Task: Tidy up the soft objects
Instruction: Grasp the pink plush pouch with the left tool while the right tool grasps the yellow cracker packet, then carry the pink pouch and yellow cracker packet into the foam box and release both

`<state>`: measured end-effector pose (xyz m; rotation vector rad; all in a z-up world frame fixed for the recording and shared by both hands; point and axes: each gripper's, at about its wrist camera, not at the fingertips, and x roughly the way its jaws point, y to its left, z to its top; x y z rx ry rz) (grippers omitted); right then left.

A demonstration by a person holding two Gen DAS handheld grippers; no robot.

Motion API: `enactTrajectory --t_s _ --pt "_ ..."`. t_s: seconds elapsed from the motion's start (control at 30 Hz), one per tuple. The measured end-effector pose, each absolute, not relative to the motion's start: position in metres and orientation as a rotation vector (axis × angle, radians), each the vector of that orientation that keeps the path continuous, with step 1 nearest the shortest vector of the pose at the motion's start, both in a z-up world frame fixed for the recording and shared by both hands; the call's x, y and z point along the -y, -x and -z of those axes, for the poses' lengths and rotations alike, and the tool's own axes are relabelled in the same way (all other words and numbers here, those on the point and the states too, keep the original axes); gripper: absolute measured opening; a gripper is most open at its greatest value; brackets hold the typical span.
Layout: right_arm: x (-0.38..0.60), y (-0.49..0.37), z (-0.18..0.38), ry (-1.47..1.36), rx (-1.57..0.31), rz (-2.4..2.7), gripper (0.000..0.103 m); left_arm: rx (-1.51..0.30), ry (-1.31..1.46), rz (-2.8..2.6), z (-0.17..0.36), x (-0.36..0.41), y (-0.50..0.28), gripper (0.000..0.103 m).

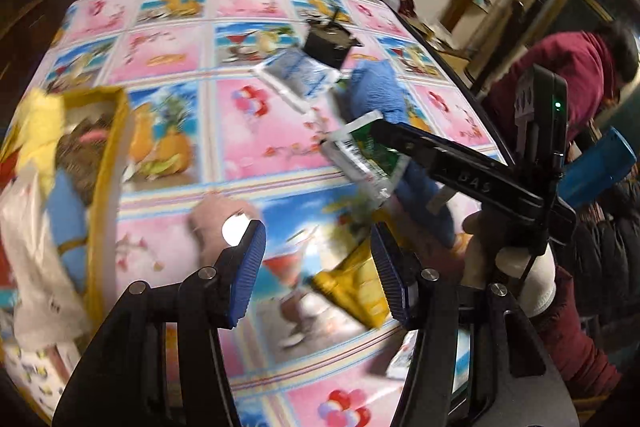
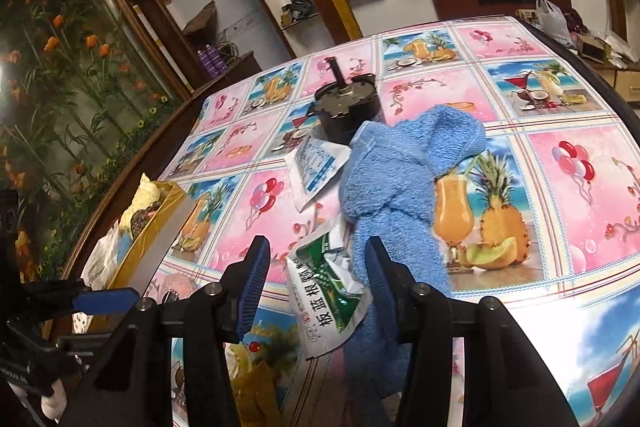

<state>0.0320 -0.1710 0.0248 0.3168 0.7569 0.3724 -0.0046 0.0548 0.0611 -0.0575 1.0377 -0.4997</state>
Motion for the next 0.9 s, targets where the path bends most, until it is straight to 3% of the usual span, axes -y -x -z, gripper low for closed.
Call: enactTrajectory --t_s 0.3,0.4,0.47,0.53,0.7,0.77,0.8,0.83,0.9 --pt "0.147 0.008 -0.036 -0.333 -0.813 -0.589 0.049 -1.056 0.037 0.393 -0.024 -0.070 -0.024 0.055" --pt "0.137 0.028 -0.042 -0.252 -0.839 -0.598 0.063 -1.055 0.038 0.372 -0.014 -0.068 -0.037 0.055" --pt "0.127 0.034 -0.040 -0.167 -0.863 -0.589 0.064 -1.067 0.044 0.360 -0.006 -0.065 -0.044 0.055" --pt "0.116 0.036 -0.035 -0.082 -0.891 -0.579 0.064 -1.041 0.022 0.348 -0.006 -0.060 -0.043 0.064" --pt "0.089 0.039 -0.025 0.078 -0.929 -0.556 0.064 -0.994 -0.075 0.318 -0.004 -0.049 -0.036 0.066" --pt "0.084 0.040 -0.025 0.108 -0.937 -0.547 0.064 -0.978 -0.143 0.294 -0.001 -0.043 -0.030 0.061" --pt "0.082 0.040 -0.025 0.126 -0.938 -0.535 0.064 -0.965 -0.148 0.303 -0.002 -0.042 -0.027 0.045" --pt "0.080 0.040 -0.025 0.144 -0.938 -0.526 0.064 -0.967 -0.142 0.320 -0.003 -0.042 -0.025 0.039" --pt "0.078 0.041 -0.024 0.180 -0.936 -0.507 0.064 -0.980 -0.114 0.331 -0.005 -0.045 -0.023 0.039"
